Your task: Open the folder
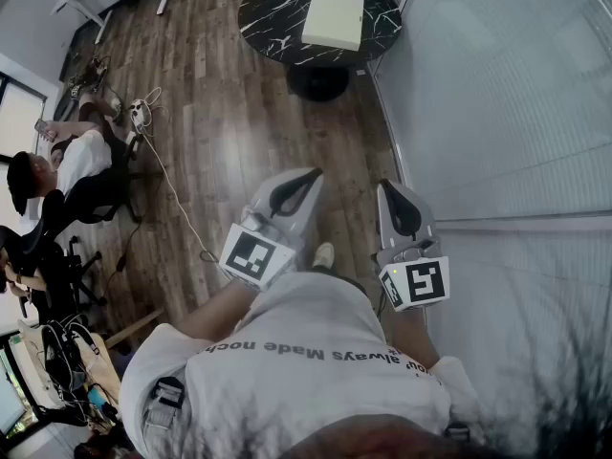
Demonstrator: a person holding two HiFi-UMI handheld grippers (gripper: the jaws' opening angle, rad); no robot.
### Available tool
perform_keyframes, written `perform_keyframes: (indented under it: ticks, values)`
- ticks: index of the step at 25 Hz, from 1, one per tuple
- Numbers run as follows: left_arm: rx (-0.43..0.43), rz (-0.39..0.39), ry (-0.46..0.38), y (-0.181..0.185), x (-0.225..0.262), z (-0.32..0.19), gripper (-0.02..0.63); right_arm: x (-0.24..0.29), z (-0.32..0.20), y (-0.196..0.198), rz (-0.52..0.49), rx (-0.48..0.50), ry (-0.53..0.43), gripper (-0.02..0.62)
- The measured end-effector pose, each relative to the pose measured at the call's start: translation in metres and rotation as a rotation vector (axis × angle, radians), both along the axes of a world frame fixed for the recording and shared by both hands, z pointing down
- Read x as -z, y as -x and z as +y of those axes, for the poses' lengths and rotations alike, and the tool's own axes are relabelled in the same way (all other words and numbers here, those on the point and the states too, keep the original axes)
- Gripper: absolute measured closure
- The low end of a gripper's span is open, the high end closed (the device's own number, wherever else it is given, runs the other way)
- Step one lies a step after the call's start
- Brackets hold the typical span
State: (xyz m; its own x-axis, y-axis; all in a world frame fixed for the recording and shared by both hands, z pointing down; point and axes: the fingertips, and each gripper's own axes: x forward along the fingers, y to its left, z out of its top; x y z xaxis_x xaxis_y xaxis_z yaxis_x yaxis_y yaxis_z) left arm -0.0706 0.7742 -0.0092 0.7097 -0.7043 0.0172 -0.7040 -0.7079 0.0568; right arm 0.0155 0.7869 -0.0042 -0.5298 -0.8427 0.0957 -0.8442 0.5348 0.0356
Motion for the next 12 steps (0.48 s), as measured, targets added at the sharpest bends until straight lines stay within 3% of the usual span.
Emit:
perform_keyframes:
  ticks: [12]
  values:
    - [0.044,-0.026,0.015,-0.06,-0.012,-0.029,0.603,-0.005,-0.031,-0.059,-0.018,0.027,-0.009,0.589]
